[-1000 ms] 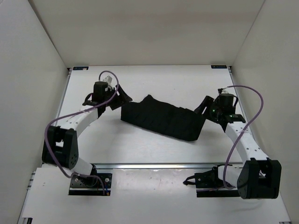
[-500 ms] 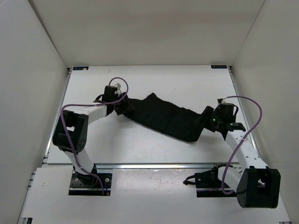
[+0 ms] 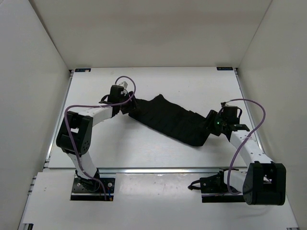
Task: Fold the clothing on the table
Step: Fold the skirt
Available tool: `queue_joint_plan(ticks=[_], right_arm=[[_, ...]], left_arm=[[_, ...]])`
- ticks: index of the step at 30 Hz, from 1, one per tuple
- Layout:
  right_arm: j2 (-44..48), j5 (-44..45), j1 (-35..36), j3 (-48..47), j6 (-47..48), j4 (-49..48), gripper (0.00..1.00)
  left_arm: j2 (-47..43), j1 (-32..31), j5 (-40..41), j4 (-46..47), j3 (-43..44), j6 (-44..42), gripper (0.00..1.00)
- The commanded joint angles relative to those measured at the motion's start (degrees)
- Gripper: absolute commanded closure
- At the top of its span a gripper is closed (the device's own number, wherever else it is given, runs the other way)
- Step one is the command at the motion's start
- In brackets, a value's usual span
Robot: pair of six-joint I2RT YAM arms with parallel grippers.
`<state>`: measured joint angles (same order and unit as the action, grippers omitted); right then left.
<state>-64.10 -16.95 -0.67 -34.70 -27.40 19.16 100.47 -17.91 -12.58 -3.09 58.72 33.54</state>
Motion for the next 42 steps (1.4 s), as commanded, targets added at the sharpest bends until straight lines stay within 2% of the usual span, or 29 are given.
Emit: queue_joint_plan(ticks=[1, 8, 12, 13, 14, 15, 17, 18, 24, 26, 27, 29, 31, 32, 34, 39, 40, 42], right_arm=[[-1.6, 1.5, 0.2, -0.2, 1.1, -1.6, 0.52], [-5.1, 3.4, 2.7, -0.5, 0.6, -1.4, 0.48], [-7.6, 2.4, 2.3, -0.7, 0.8, -3.0, 0.49], [-7.9, 2.4, 2.4, -0.9, 0.6, -3.7, 0.5], [-8.5, 2.7, 2.5, -1.1, 0.6, -3.2, 0.49], [-8.6, 3.2, 2.6, -1.2, 0.7, -3.8, 0.49], [-8.8, 3.5, 3.0, -1.1, 0.8, -4.1, 0.5], [-9.0, 3.9, 2.8, -0.9, 0.6, -4.4, 0.5], [-9.6, 4.1, 1.3, -0.1, 0.0, -6.3, 0.53], [-9.6, 3.5, 1.1, -0.2, 0.2, -7.2, 0.67], [-9.6, 3.2, 0.8, 0.1, 0.0, -8.2, 0.7], [-10.4, 2.9, 0.8, 0.4, -0.1, -8.6, 0.85], [-11.5, 2.6, 0.8, 0.2, -0.2, -9.5, 0.97], [-12.2, 2.5, 0.8, 0.1, -0.5, -9.8, 0.99], [-13.5, 2.6, 0.8, -0.2, -0.3, -10.4, 1.0], [-17.1, 3.4, 3.2, -1.6, -0.4, -10.8, 1.0], [-17.4, 3.2, 3.4, -1.9, -0.5, -10.9, 0.94], [-17.0, 3.2, 3.8, -2.0, -0.8, -10.8, 0.71]], left_arm=[[0.9, -0.4, 0.8, 0.5, 6.0, -3.7, 0.35], [8.6, -3.4, -0.3, -2.1, 10.2, -5.1, 0.32], [12.3, -4.6, -0.8, -4.6, 12.7, -6.2, 0.39], [12.1, -4.8, -1.2, -4.6, 12.5, -6.2, 0.45], [12.0, -4.7, -1.9, -3.7, 11.5, -6.2, 0.55], [11.2, -4.7, -1.7, -3.1, 10.9, -5.9, 0.78], [9.8, -4.7, -1.5, -2.4, 10.6, -5.9, 0.95], [9.3, -4.9, -1.7, -1.7, 9.8, -5.7, 0.99], [-1.3, -4.5, -3.5, 2.1, 2.1, -4.0, 1.0], [-4.9, -4.7, -3.9, 3.9, -2.3, -3.1, 1.0], [-7.7, -4.2, -4.3, 5.3, -5.3, -2.7, 1.0], [-11.8, -4.3, -4.5, 7.5, -10.5, -1.3, 1.0], [-17.6, -4.0, -4.9, 8.6, -16.5, -0.4, 1.0], [-18.8, -3.9, -4.7, 8.3, -18.8, 0.3, 1.0], [-23.3, -3.6, -4.0, 7.5, -21.8, 0.6, 1.0], [-28.0, -3.6, -1.5, 3.3, -26.7, 0.2, 1.0], [-28.7, -3.2, -1.6, 3.1, -28.0, 0.4, 1.0], [-29.4, -3.4, -1.6, 1.1, -28.8, 0.6, 0.97]])
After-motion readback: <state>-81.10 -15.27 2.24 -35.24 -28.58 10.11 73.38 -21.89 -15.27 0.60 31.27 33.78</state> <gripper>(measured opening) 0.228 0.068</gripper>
